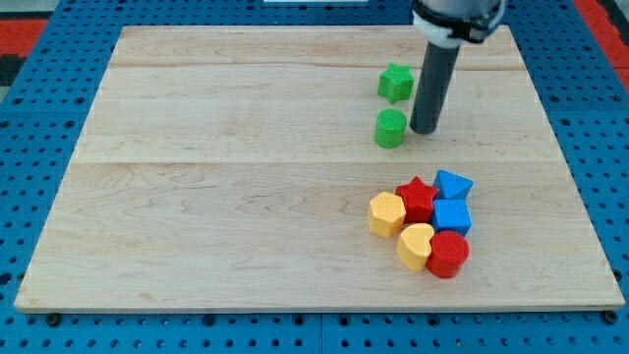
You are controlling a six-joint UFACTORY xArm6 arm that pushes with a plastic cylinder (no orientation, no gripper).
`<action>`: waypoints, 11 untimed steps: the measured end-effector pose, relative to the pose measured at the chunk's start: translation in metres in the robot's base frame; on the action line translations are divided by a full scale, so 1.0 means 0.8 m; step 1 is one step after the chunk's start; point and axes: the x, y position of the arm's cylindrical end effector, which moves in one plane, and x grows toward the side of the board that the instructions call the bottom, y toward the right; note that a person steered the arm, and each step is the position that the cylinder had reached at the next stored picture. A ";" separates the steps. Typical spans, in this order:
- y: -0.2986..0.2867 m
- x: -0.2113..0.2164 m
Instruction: Move the green circle closer to the green star
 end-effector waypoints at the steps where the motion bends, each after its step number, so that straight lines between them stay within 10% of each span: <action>1: -0.040 0.031; 11: -0.017 -0.047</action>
